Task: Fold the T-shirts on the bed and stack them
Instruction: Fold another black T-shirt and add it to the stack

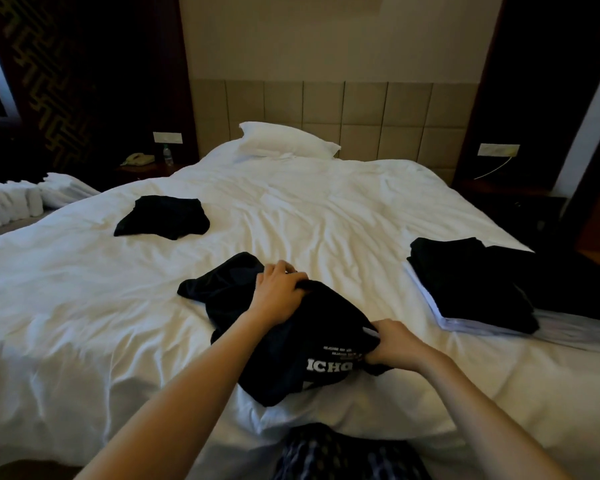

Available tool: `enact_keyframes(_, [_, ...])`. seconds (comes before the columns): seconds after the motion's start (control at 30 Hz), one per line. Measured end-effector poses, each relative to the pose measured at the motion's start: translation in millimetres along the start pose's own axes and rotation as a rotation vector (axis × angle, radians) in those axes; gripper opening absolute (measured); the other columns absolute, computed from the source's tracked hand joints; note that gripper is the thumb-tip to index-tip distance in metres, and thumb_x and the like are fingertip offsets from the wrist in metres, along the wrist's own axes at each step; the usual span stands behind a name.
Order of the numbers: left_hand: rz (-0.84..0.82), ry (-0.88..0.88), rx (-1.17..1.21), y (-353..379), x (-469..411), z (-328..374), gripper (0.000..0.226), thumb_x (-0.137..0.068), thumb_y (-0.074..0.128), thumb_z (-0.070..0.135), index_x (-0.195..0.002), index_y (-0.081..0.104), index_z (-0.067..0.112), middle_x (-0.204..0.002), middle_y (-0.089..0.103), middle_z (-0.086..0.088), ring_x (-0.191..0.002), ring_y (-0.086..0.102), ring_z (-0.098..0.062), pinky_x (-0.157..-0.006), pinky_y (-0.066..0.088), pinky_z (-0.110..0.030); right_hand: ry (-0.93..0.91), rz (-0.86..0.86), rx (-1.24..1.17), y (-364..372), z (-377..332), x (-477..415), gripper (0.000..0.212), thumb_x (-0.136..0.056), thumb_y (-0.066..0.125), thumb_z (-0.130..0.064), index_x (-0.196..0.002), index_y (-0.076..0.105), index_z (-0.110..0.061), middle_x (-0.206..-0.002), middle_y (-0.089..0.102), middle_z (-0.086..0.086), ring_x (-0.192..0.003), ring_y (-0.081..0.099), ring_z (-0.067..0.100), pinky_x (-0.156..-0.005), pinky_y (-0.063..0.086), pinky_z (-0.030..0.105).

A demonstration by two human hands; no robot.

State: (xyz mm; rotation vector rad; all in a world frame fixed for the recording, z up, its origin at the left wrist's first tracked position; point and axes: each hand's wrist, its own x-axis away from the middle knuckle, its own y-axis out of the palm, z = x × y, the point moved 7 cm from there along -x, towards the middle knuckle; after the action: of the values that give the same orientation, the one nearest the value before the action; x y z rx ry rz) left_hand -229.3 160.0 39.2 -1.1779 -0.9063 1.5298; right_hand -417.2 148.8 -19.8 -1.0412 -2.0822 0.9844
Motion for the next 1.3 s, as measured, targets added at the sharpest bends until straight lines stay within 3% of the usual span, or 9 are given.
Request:
enact_keyframes(0.17, [0.099, 0.027, 0.044, -16, -6, 16, 0.034, -0.098, 0.043, 0.034, -0.121, 0.06, 0.018, -0.134, 0.042, -0.004, -0.131, 0.028, -0.025, -0.107, 0.02, -0.036, 0.046, 0.231, -0.279, -22, 26, 15, 0.01, -0.084, 0.058, -0.002, -0.075, 0.059, -0.006, -0.062, 0.048, 0.002, -0.057, 0.045, 0.015, -0.056, 0.032, 0.023])
enact_keyframes(0.33, [-0.008, -0.041, 0.461, -9, -4, 10, 0.014, -0.096, 0.049, 0.028, -0.095, 0.052, 0.014, -0.085, 0.056, 0.001, -0.084, 0.056, -0.019, -0.065, 0.041, -0.025, 0.056, 0.466, -0.647, -30, 39, 20, 0.023, -0.095, 0.049, -0.009, -0.074, 0.054, -0.012, -0.066, 0.049, 0.006, -0.065, 0.047, 0.019, -0.063, 0.038, 0.024])
enact_keyframes(0.47, [-0.052, -0.02, 0.512, -1, 10, 4, 0.011, -0.092, 0.056, 0.022, -0.093, 0.046, 0.017, -0.078, 0.053, 0.005, -0.07, 0.051, -0.009, -0.058, 0.038, -0.017, 0.031, 0.509, -0.701, -31, 30, 15, 0.018, -0.097, 0.046, -0.012, -0.083, 0.054, -0.005, -0.07, 0.049, 0.007, -0.062, 0.047, 0.016, -0.056, 0.034, 0.023])
enact_keyframes(0.6, [-0.05, -0.049, 0.577, 8, 22, -6, 0.028, -0.085, 0.068, 0.022, -0.1, 0.044, 0.017, -0.087, 0.054, 0.005, -0.078, 0.052, -0.009, -0.059, 0.038, -0.012, 0.053, 0.472, -0.726, -30, 18, 9, 0.023, -0.096, 0.049, -0.015, -0.075, 0.056, -0.008, -0.068, 0.052, 0.007, -0.061, 0.048, 0.018, -0.057, 0.034, 0.027])
enact_keyframes(0.77, [-0.158, 0.0, 0.527, 22, 31, 6, 0.074, -0.073, 0.077, 0.042, -0.135, 0.041, 0.023, -0.13, 0.05, 0.002, -0.122, 0.046, -0.013, -0.094, 0.038, -0.022, 0.007, 0.364, -0.836, -36, -13, 5, 0.017, -0.087, 0.062, -0.014, -0.072, 0.066, -0.008, -0.068, 0.063, 0.006, -0.064, 0.06, 0.017, -0.057, 0.046, 0.022])
enact_keyframes(0.87, [-0.191, 0.037, 0.22, 23, 28, 15, 0.054, -0.078, 0.07, 0.047, -0.125, 0.055, 0.026, -0.119, 0.06, 0.004, -0.112, 0.056, -0.017, -0.09, 0.048, -0.03, -0.027, 0.238, -0.938, -37, -29, 5, 0.016, -0.088, 0.063, -0.017, -0.075, 0.071, -0.014, -0.071, 0.069, 0.003, -0.067, 0.066, 0.016, -0.06, 0.05, 0.022])
enact_keyframes(0.93, [-0.092, 0.013, 0.081, 10, 25, 8, 0.03, -0.085, 0.063, 0.043, -0.111, 0.063, 0.026, -0.105, 0.065, 0.003, -0.099, 0.06, -0.019, -0.076, 0.049, -0.032, -0.063, 0.079, -0.839, -39, -36, 8, 0.007, -0.086, 0.066, -0.02, -0.087, 0.072, -0.015, -0.081, 0.072, 0.002, -0.075, 0.069, 0.015, -0.066, 0.054, 0.022])
enact_keyframes(1.1, [0.213, -0.119, 0.148, -41, 17, -28, 0.018, -0.09, 0.057, 0.034, -0.106, 0.06, 0.027, -0.103, 0.065, -0.005, -0.093, 0.06, -0.028, -0.067, 0.045, -0.032, 0.039, -0.189, 0.057, -42, -24, 16, 0.038, -0.074, 0.072, -0.001, -0.11, 0.06, -0.006, -0.093, 0.063, 0.005, -0.085, 0.064, 0.019, -0.069, 0.051, 0.027])
enact_keyframes(1.3, [0.373, -0.228, 0.263, -80, 10, -58, 0.016, -0.09, 0.056, 0.022, -0.106, 0.06, 0.022, -0.1, 0.064, -0.008, -0.09, 0.058, -0.031, -0.065, 0.037, -0.031, 0.031, -0.095, 0.015, -64, -13, 14, 0.01, -0.083, 0.068, -0.008, -0.092, 0.066, -0.011, -0.09, 0.061, 0.006, -0.084, 0.055, 0.02, -0.073, 0.042, 0.029])
